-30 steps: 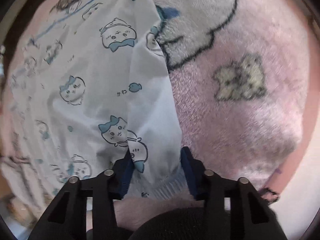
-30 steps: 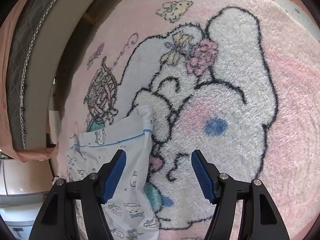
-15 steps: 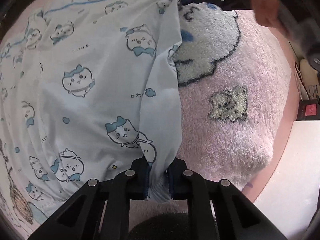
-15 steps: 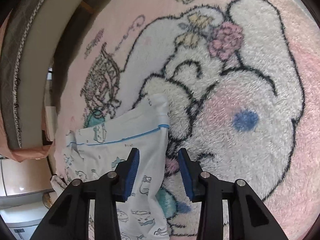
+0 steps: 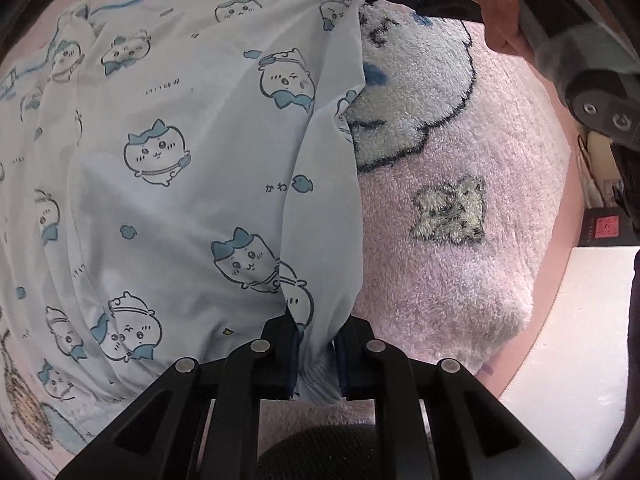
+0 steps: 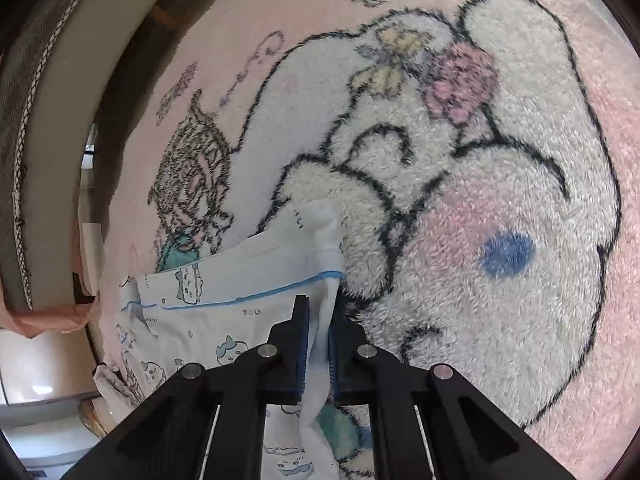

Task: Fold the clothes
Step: 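Lift the garment with both grippers and fold it lengthwise over itself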

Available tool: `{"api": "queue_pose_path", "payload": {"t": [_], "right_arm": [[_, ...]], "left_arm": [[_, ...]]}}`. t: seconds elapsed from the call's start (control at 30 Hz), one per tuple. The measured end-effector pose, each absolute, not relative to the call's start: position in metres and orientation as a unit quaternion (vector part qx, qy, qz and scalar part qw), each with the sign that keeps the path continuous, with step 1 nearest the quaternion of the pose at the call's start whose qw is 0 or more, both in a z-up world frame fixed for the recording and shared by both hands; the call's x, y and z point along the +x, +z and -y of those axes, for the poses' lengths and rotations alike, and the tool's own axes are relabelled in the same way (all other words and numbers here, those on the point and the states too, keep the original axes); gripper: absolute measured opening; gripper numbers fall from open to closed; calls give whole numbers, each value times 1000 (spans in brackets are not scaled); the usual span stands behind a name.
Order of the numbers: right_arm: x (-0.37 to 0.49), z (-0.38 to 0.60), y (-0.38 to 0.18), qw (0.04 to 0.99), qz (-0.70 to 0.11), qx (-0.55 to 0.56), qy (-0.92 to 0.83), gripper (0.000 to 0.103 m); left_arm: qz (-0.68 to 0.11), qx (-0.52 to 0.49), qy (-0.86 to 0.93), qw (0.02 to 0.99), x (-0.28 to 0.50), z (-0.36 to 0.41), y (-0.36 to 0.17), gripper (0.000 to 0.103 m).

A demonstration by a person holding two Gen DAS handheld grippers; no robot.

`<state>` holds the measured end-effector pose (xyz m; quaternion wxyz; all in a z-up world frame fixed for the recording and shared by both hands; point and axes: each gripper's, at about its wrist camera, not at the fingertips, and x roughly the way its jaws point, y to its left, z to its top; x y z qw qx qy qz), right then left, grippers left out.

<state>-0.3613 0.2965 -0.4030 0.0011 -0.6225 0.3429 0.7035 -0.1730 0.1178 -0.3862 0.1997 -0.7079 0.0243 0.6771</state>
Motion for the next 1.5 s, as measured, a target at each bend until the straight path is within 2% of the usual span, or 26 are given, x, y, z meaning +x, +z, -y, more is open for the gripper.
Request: {"api": "queue_pose_path", "payload": {"t": [0.13, 0.4, 0.9, 1.23, 1.5], "right_arm": [[-360, -296, -401, -3, -355, -617, 702, 6], [-363, -289, -391, -3, -364, -613, 701, 6], [-363, -284, -375, -10, -393, -599, 697, 4], [-373, -245, -347, -53, -371, -598, 709, 4], [-380, -202, -329, -67, -339, -612, 711, 4]], "left_arm": [[21, -716, 667, 205, -180, -97, -390, 12], [167, -727, 633, 207, -195, -43, -409, 12], [226, -706, 633, 225, -201, -38, -384, 11], [224, -692, 649, 223, -205, -18, -361, 11], [256, -683, 648, 221, -206, 10, -353, 11]]}}
